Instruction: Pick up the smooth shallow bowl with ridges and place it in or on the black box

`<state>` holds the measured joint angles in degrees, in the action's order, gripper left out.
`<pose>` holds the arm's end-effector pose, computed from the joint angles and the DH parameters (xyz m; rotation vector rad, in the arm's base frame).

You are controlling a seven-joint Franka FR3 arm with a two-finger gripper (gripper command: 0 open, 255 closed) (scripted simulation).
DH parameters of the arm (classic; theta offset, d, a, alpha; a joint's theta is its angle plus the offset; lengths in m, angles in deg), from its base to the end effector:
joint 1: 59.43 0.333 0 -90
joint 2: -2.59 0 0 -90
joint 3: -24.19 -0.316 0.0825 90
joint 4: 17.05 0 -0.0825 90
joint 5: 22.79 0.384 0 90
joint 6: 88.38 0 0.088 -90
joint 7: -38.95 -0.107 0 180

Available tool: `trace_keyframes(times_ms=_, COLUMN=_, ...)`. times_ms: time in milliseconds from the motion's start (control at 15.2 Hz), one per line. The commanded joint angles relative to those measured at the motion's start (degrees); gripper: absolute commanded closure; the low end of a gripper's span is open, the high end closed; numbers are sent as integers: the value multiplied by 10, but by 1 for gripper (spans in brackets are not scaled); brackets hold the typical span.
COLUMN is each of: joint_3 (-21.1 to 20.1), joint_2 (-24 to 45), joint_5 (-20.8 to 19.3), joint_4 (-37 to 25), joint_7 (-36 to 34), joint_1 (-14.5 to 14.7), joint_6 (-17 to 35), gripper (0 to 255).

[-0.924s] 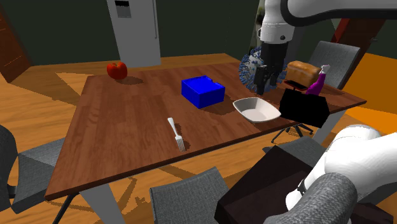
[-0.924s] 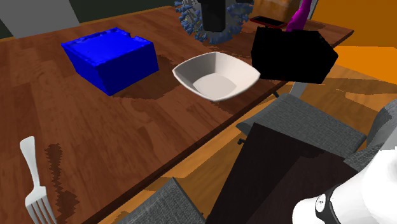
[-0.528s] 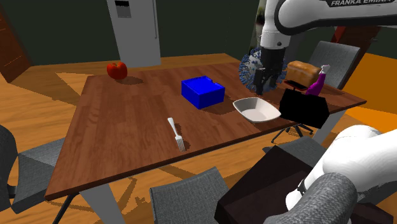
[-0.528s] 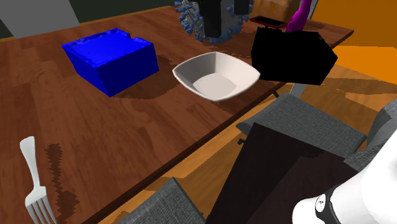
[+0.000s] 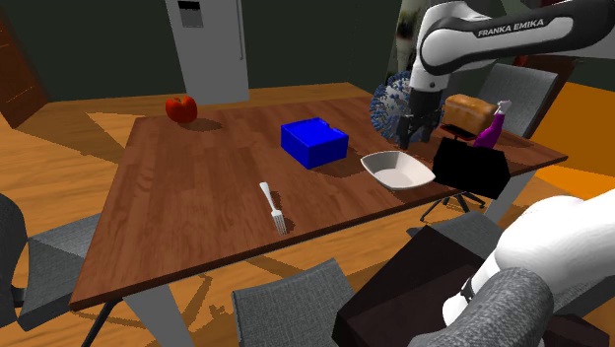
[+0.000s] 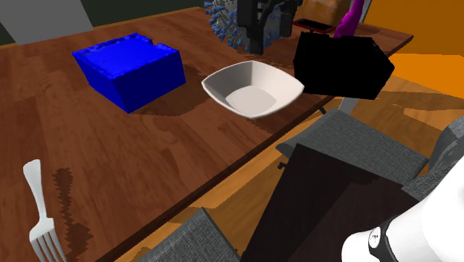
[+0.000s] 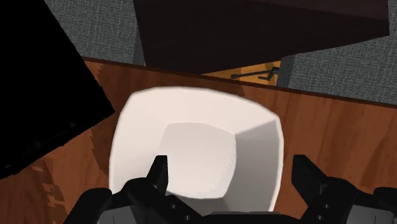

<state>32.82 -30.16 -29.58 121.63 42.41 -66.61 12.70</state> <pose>0.3523 -0.1157 0.5006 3.1084 -0.2496 -0.1446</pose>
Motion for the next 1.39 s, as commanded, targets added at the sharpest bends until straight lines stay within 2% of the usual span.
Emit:
trace_keyframes(times_ms=0, joint_3=22, joint_2=27, joint_5=-5, joint_4=-4, joint_7=10, joint_1=-12, joint_6=25, gripper=0)
trace_keyframes(times_ms=660, joint_3=122, joint_2=171, joint_5=8, joint_4=-35, joint_7=65, joint_1=-58, joint_6=137, gripper=0)
trace_keyframes(times_ms=1122, joint_3=127, joint_2=191, joint_5=11, joint_4=3, joint_7=69, joint_1=-59, joint_6=195, gripper=0)
trace_keyframes(times_ms=1320, joint_3=128, joint_2=193, joint_5=11, joint_4=6, joint_7=69, joint_1=-59, joint_6=200, gripper=0)
